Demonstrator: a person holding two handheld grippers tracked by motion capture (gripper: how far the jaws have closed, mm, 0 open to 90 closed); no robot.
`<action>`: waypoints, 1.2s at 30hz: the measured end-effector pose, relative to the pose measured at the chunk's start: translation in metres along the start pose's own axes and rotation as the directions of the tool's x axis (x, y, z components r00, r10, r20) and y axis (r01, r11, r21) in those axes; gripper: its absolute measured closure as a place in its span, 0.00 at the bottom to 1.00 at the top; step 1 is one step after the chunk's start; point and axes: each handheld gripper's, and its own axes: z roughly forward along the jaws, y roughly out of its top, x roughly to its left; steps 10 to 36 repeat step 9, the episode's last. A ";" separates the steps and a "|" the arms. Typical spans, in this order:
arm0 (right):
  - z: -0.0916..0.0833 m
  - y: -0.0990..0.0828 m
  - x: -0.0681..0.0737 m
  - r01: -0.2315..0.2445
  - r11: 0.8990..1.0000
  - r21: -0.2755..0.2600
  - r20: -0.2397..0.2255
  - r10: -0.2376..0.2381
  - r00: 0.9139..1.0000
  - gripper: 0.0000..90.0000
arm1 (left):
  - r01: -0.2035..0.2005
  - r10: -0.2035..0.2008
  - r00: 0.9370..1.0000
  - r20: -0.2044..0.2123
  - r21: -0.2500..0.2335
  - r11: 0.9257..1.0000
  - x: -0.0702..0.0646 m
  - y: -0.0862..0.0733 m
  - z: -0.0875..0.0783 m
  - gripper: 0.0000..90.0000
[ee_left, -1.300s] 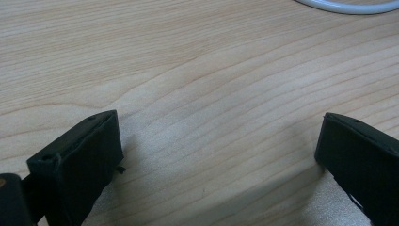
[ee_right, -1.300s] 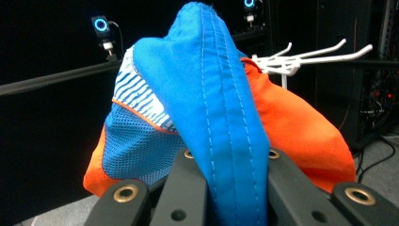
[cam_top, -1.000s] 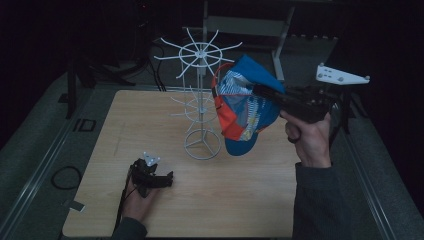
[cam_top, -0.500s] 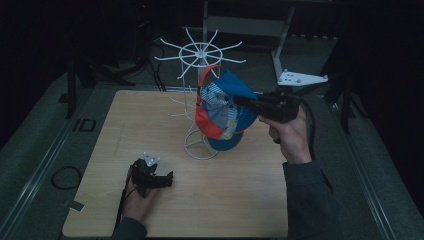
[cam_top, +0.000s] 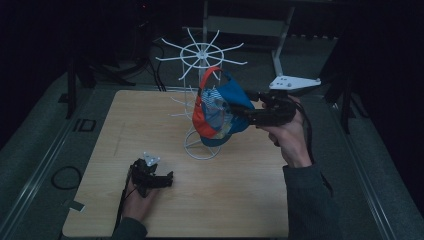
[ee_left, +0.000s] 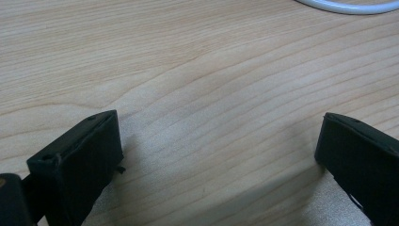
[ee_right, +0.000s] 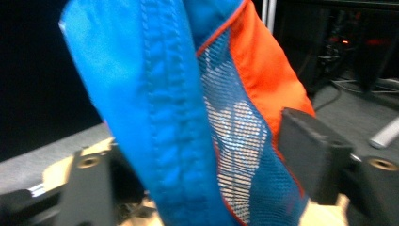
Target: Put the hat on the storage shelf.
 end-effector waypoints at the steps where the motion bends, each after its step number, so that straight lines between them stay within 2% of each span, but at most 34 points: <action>1: 0.000 0.000 0.001 0.003 1.000 0.003 0.010 -0.003 1.000 0.27 | 0.000 0.000 1.000 0.000 0.000 1.000 0.000 0.000 0.000 0.02; 2: 0.000 0.000 0.001 0.003 1.000 0.003 0.010 -0.003 1.000 0.27 | 0.000 0.000 1.000 0.000 0.000 1.000 0.000 0.000 0.000 0.02; 3: -0.001 -0.001 0.001 0.006 1.000 0.009 0.021 -0.006 1.000 0.22 | 0.000 0.000 1.000 0.000 0.000 1.000 0.000 0.000 0.000 0.02; 9: -0.001 -0.004 0.002 0.010 1.000 0.012 0.018 -0.010 1.000 0.18 | 0.000 0.000 1.000 0.000 0.001 1.000 0.000 0.000 0.000 0.02; 36: -0.001 -0.004 0.002 0.010 1.000 0.012 0.018 -0.010 1.000 0.18 | 0.000 0.000 1.000 0.000 0.001 1.000 0.000 0.000 0.000 0.02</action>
